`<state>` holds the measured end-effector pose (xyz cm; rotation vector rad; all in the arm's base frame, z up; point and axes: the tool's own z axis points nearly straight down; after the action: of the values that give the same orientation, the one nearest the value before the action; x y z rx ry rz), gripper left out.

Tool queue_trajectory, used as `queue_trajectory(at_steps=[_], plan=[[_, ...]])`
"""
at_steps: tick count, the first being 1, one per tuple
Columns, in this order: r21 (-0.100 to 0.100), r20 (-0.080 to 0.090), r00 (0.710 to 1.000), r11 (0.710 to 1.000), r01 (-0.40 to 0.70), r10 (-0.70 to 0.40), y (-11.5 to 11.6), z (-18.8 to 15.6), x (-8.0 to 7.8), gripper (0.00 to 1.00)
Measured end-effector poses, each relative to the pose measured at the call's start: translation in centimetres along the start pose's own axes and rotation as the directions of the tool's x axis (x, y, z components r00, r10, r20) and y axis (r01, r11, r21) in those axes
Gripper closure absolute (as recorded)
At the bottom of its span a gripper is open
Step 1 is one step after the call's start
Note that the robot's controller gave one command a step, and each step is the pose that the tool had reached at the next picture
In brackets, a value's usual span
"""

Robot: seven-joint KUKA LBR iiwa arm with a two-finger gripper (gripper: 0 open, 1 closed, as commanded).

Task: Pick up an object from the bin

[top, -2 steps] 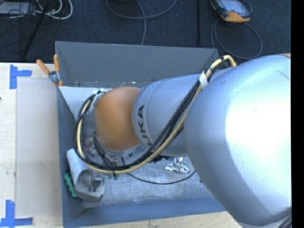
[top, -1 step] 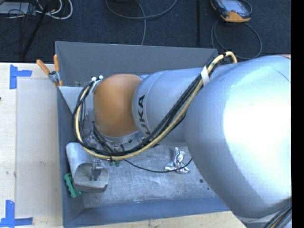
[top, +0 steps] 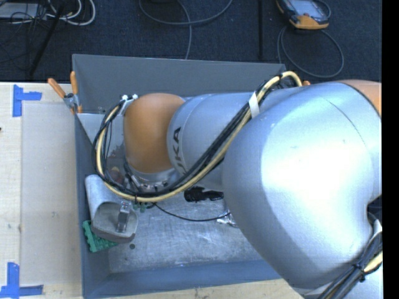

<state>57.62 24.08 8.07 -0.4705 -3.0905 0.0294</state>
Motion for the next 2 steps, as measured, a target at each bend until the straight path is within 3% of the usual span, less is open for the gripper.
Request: queue_trajectory(at_steps=[1,2], plan=[[-0.004,0.006,0.991,0.991,-0.137,0.137,-0.42,0.11,-0.17,0.0],[-0.02,0.012,0.989,0.989,-0.144,0.144,-0.02,0.57,0.06,1.0]])
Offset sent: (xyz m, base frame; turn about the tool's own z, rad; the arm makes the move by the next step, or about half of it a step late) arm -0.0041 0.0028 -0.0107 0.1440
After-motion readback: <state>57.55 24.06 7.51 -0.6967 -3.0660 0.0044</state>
